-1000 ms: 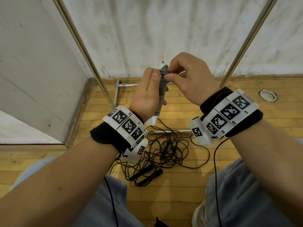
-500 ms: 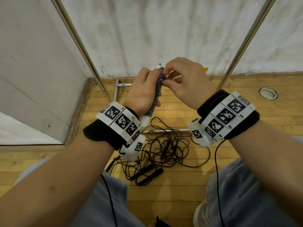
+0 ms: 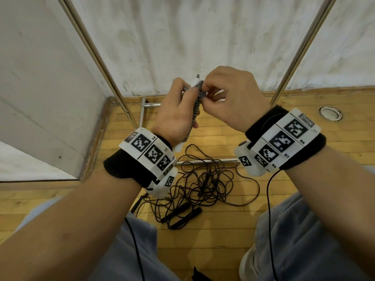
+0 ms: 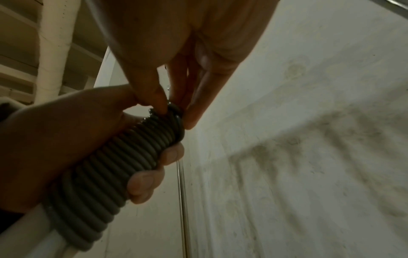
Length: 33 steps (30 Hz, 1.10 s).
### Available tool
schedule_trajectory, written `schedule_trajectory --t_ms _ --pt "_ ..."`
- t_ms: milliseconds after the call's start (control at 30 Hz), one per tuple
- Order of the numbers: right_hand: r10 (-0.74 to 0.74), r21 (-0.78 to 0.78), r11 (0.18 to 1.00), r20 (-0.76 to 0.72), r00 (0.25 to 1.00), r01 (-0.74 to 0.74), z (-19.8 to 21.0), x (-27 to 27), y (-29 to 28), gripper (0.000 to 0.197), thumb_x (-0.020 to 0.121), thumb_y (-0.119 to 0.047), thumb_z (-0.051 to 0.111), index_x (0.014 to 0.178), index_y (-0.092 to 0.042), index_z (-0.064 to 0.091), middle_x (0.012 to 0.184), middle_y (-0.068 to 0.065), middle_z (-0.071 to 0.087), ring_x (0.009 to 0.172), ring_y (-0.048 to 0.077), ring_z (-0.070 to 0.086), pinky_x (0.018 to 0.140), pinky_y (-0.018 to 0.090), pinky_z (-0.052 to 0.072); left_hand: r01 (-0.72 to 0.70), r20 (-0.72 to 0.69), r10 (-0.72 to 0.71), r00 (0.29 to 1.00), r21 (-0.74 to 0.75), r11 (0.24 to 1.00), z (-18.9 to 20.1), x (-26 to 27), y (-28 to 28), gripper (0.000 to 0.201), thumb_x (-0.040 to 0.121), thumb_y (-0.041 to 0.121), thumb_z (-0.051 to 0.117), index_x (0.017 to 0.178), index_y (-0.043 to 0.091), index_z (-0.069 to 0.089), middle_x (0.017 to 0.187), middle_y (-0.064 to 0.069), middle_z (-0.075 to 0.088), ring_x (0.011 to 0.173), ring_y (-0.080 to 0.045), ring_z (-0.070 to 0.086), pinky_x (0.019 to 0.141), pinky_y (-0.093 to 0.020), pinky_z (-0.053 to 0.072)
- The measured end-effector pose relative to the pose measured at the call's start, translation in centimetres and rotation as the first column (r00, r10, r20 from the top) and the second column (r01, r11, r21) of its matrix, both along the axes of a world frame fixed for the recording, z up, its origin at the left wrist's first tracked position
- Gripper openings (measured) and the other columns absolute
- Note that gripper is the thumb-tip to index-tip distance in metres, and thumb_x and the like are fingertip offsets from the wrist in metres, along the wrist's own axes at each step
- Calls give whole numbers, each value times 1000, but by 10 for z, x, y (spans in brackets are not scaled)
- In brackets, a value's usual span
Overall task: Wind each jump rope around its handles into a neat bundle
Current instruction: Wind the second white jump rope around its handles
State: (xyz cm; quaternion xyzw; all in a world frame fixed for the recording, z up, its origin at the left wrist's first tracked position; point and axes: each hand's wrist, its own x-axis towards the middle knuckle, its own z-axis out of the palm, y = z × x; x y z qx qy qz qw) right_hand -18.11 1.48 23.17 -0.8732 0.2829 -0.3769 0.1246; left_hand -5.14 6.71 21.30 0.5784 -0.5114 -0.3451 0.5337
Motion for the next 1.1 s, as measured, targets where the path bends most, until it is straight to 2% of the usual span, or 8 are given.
schedule_trajectory --t_ms 100,233,333,467,700,867,1000,1100 --pt "-46 -9 999 -19 999 46 -2 3 2 10 77 -9 59 78 -1 64 82 11 62 69 21 57 66 37 52 34 -71 -29 997 73 997 -2 1 -4 20 92 35 39 84 18 46 74 -12 56 51 -31 59 45 -29 44" --pt "-105 -3 994 -41 994 105 -9 7 4 13 80 -11 57 83 0 63 84 11 61 70 21 55 68 37 50 131 -245 -68 967 249 960 0 0 -9 40 97 41 33 90 11 59 67 -10 58 50 -22 58 46 -28 48" --pt "-140 -17 990 20 990 140 -11 10 4 12 81 -11 57 82 0 63 82 11 62 69 22 56 67 36 49 79 -206 -38 978 192 978 0 -1 -10 40 98 47 36 89 13 56 64 -9 54 47 -21 55 44 -29 46" --pt "-155 -29 987 74 985 158 -14 10 7 12 80 -7 59 86 2 63 84 12 63 70 23 59 65 33 49 70 -192 -47 980 117 991 -1 -3 -6 29 99 32 37 87 11 53 75 -16 50 45 -23 53 45 -33 43" --pt "-17 9 1000 83 996 16 -13 8 7 13 86 -5 56 95 1 64 100 15 58 73 21 61 68 35 55 22 -239 2 971 99 995 2 3 -6 17 98 22 40 92 6 45 69 -14 52 47 -27 50 46 -31 42" --pt "-9 36 999 55 998 7 -9 4 4 13 81 -2 59 93 0 66 98 13 60 72 21 63 69 35 55 74 -252 -50 966 88 993 1 4 -3 21 97 25 39 99 5 44 65 -12 53 47 -27 51 48 -33 41" --pt "-14 21 1000 44 999 13 -8 2 4 11 78 -3 60 87 1 65 94 14 62 67 23 63 66 38 55 115 -214 -96 972 80 990 2 1 -2 30 83 34 43 92 6 43 64 -12 53 48 -27 52 46 -32 42" --pt "-24 1 1000 49 999 24 -7 0 4 9 77 -3 60 85 0 65 92 13 63 65 23 63 65 37 56 129 -199 -111 974 82 988 2 0 -4 29 82 34 42 92 7 42 62 -12 52 47 -27 52 46 -32 43"
